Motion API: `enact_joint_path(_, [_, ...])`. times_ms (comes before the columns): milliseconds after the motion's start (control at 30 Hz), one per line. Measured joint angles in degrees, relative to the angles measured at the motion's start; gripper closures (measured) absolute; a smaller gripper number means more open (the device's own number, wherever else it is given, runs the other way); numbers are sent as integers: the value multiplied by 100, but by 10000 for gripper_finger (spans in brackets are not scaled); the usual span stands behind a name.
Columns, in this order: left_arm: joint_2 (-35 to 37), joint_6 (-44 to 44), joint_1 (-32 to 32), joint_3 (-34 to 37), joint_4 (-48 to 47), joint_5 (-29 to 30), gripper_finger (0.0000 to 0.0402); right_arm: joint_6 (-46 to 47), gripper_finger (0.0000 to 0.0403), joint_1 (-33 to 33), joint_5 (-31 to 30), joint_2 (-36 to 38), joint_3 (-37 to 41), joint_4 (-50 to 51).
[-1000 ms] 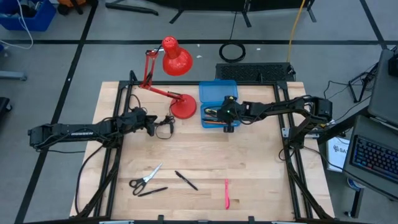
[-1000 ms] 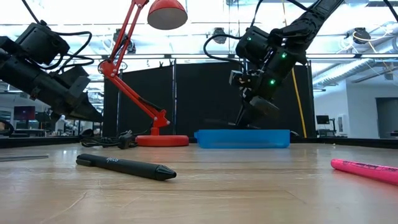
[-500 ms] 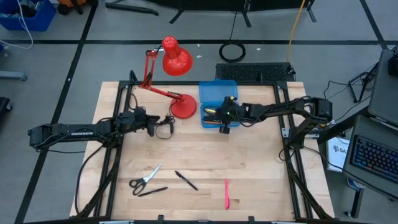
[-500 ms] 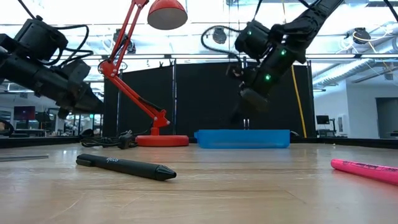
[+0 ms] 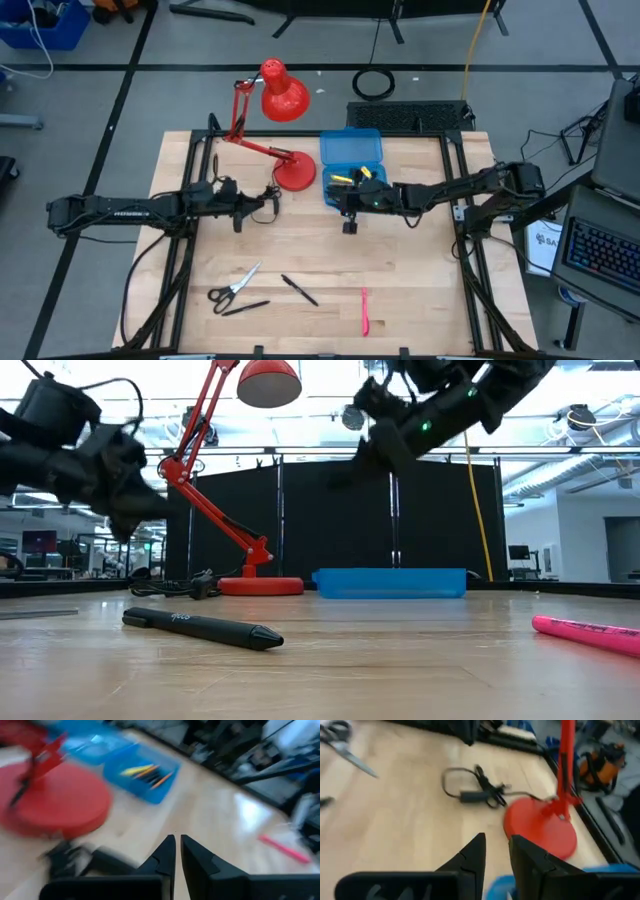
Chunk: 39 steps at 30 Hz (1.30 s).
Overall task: Pick & place school supplies into a supply box
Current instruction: Put the black pen into the blue supply box
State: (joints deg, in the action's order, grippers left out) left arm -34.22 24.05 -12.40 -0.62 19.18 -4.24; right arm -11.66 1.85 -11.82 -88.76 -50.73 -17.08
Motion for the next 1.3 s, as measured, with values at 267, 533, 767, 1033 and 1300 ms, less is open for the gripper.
enact_joint_path(267, [-16,-39,1036,-29,739,535,371,-237,328,-398,1,31,-1,-1351])
enact_joint_path(533, [-727,-589,2340,-972,-431,1515,371,64,328,-459,-18,31,-1,-1818])
enact_joint_path(767, [-2011,-891,3063,-2148,-1694,1818,371,671,330,-459,-7,146,-1,-1870])
enact_joint_path(1033, [-3432,-854,3516,-3045,-1703,1826,371,1145,339,-546,455,842,215,-1607])
enact_joint_path(1300, [-4577,-911,3985,-3978,-2394,1615,371,1167,342,-628,443,1689,819,-1611])
